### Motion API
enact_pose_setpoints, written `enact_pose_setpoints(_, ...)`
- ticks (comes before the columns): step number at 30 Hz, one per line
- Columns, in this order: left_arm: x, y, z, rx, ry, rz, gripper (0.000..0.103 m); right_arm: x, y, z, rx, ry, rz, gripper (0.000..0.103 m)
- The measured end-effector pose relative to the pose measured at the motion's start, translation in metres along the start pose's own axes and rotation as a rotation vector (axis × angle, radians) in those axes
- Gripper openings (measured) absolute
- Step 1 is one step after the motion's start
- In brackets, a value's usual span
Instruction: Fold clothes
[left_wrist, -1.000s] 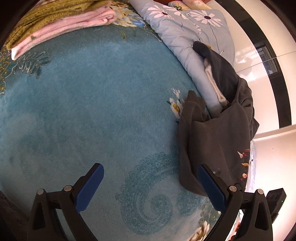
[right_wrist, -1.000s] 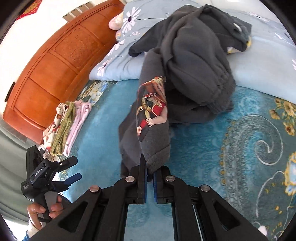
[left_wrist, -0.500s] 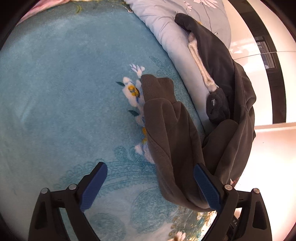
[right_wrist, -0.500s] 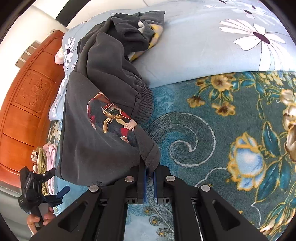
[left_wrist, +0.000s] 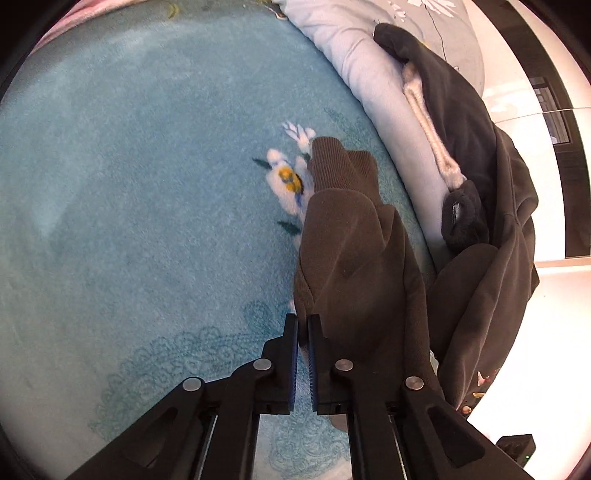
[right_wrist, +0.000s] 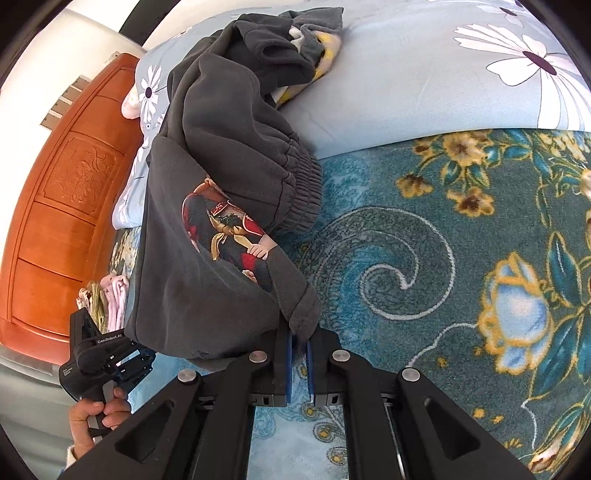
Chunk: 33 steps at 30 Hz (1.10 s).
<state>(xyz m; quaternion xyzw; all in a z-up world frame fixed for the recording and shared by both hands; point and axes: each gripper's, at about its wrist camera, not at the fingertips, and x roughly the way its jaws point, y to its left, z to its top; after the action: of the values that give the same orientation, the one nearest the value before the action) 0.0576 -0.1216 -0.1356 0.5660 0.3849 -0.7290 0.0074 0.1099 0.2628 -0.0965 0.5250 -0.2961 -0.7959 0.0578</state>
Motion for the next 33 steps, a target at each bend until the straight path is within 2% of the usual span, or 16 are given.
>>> enact_pose_setpoints(7,-0.085,0.043,0.007,-0.06,-0.251,0.054,0.005,0.026,0.041,-0.025,-0.067,0.085,0.093,0.006)
enact_pose_setpoints(11,-0.137,0.088,0.007,-0.132,-0.41,0.119,0.003,0.057,0.083,-0.047,-0.104,0.149,0.173,0.006)
enact_pose_setpoints(13,-0.153,0.119,0.006,-0.187,-0.464,0.152,0.002,0.072,0.104,-0.057,-0.129,0.171,0.192,0.006)
enact_pose_setpoints(18,-0.157,0.198,-0.007,-0.376,-0.419,0.087,0.002,0.087,0.136,-0.062,-0.192,0.204,0.172,0.006)
enact_pose_setpoints(20,-0.143,0.205,-0.007,-0.447,-0.38,0.004,0.001,0.087,0.138,-0.06,-0.197,0.215,0.171,0.007)
enact_pose_setpoints(22,-0.141,0.197,-0.005,-0.422,-0.367,-0.037,0.001,0.084,0.136,-0.057,-0.218,0.209,0.143,0.007)
enact_pose_setpoints(26,-0.135,0.17,0.003,-0.308,-0.348,-0.05,0.005,0.073,0.126,-0.056,-0.222,0.217,0.111,0.007)
enact_pose_setpoints(27,-0.13,0.164,0.006,-0.294,-0.334,-0.053,0.008,0.069,0.121,-0.055,-0.216,0.213,0.107,0.009)
enact_pose_setpoints(29,-0.121,0.152,0.011,-0.267,-0.305,-0.055,0.03,0.061,0.11,-0.051,-0.207,0.201,0.093,0.016)
enact_pose_setpoints(31,-0.107,0.143,0.014,-0.244,-0.269,-0.03,0.044,0.051,0.1,-0.043,-0.21,0.167,0.051,0.035)
enact_pose_setpoints(33,-0.093,0.136,0.015,-0.226,-0.23,-0.007,0.047,0.04,0.091,-0.032,-0.227,0.1,-0.045,0.041)
